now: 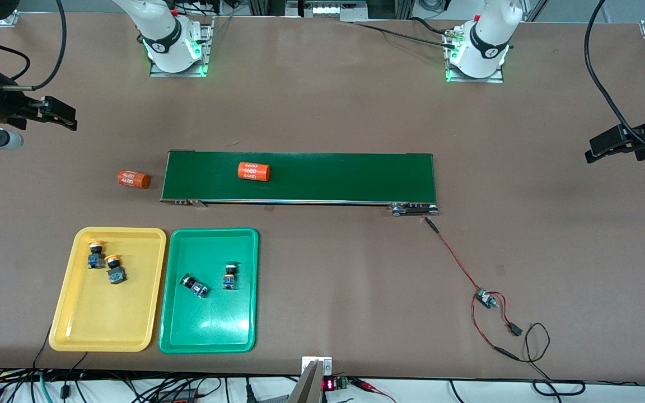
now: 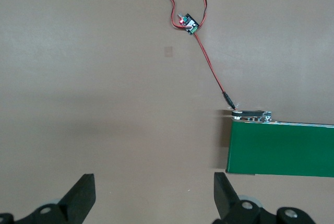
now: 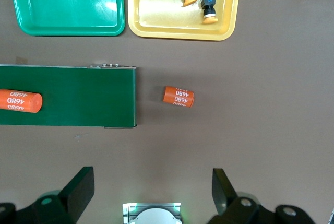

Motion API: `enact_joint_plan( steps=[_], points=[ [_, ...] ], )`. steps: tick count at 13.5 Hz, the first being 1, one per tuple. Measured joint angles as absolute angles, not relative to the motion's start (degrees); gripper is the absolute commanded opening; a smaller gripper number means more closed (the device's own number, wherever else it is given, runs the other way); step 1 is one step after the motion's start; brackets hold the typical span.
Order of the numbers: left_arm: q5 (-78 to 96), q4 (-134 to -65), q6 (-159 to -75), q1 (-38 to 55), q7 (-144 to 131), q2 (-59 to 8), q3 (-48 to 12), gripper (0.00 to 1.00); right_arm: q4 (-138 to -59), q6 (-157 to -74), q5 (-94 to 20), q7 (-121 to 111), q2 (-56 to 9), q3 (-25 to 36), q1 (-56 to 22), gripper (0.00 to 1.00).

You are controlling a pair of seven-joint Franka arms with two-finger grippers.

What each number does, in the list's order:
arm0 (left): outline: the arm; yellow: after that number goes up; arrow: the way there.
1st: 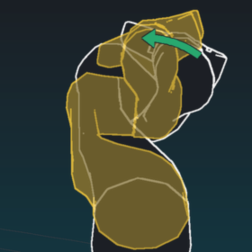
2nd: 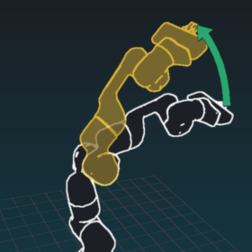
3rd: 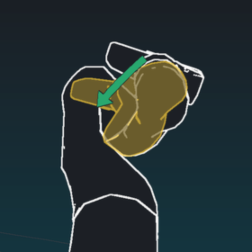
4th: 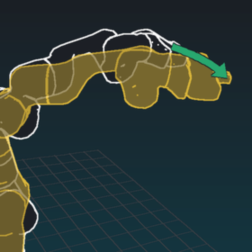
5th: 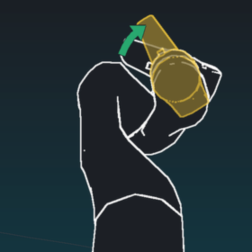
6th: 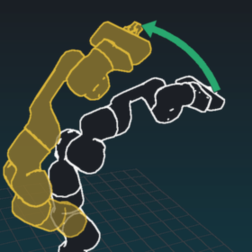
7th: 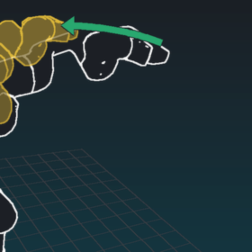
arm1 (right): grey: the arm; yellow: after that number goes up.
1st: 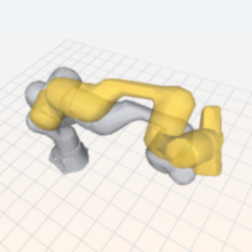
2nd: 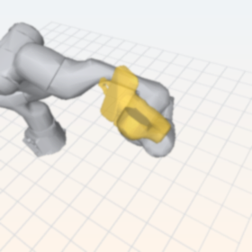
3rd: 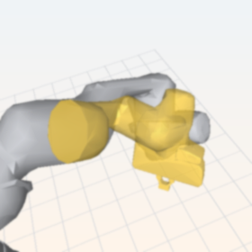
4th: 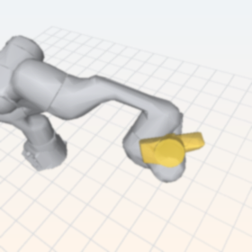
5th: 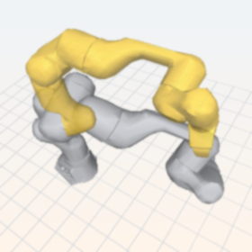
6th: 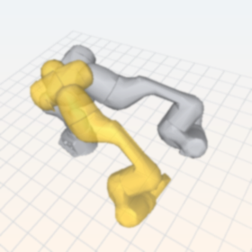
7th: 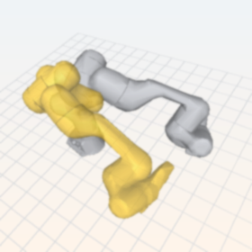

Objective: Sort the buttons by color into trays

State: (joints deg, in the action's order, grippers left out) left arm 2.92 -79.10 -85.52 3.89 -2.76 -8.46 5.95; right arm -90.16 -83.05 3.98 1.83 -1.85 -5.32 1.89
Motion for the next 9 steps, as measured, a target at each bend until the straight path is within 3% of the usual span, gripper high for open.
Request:
enact_joint_plan(
  steps=[9],
  points=[
    [2.92,-79.11,-85.52,3.43,-2.76,-8.47,6.13,1.0,-90.23,-83.08,0.85,1.92,-2.66,-3.47,2.3,1.0]
  ],
)
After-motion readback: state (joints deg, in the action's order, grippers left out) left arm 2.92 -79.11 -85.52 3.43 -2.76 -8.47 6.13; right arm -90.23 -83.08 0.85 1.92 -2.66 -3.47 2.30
